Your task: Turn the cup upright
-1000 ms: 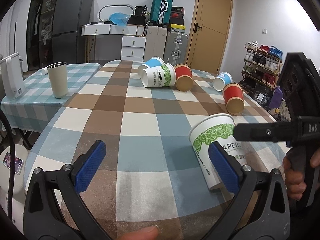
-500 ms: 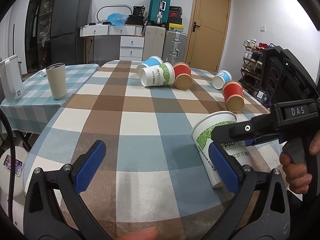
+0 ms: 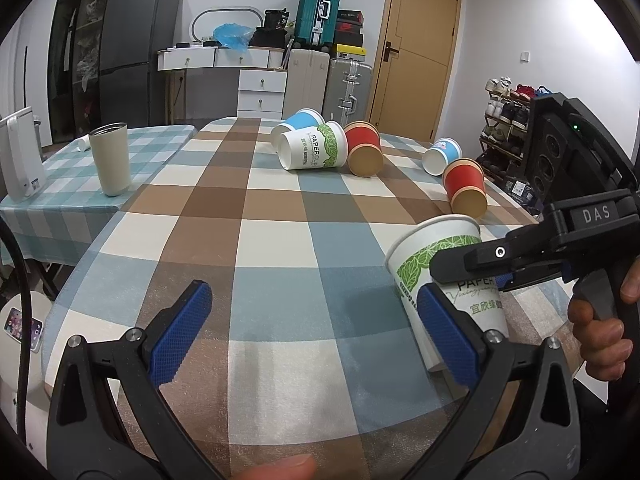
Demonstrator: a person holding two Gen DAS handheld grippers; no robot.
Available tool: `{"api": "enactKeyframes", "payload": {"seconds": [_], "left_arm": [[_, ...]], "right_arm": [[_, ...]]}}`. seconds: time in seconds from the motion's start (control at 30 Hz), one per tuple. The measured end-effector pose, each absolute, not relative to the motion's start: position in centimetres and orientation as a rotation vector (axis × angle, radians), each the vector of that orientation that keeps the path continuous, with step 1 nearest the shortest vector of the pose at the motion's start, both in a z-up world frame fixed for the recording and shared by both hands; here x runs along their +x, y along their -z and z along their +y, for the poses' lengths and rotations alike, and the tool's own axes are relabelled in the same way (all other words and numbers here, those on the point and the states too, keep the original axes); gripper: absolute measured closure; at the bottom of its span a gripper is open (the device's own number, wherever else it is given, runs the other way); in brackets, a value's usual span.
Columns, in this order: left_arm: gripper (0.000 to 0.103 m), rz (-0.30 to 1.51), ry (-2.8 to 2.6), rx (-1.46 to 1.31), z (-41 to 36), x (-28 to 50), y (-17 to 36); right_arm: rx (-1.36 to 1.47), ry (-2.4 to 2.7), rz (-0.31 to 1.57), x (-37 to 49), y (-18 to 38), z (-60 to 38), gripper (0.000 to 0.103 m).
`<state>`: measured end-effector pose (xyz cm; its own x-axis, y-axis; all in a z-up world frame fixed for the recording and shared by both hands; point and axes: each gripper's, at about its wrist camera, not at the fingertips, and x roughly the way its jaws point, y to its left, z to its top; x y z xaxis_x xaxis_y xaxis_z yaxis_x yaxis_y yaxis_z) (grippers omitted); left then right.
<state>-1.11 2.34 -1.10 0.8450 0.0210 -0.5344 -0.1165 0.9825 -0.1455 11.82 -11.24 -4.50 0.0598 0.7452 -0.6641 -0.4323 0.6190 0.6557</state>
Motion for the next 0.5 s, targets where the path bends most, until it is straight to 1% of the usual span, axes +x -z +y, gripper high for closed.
{"api": "enactKeyframes", "payload": {"seconds": [0.1, 0.33, 0.5], "left_arm": [[0.001, 0.56, -0.071, -0.178, 2.3, -1.1, 1.2], [0.001, 0.56, -0.069, -0.177, 2.3, -1.0, 1.3], [0.001, 0.56, -0.069, -0.177, 2.3, -1.0, 1.3]], "right_arm": [[0.274, -0.908, 1.155, 11.3, 3.6, -11.5, 0.035], [0.035, -0.81, 0.883, 8.9, 1.0, -11.3, 0.035], [-0.066, -0.748, 0.745, 8.0, 0.8, -11.1, 0.035]]}}
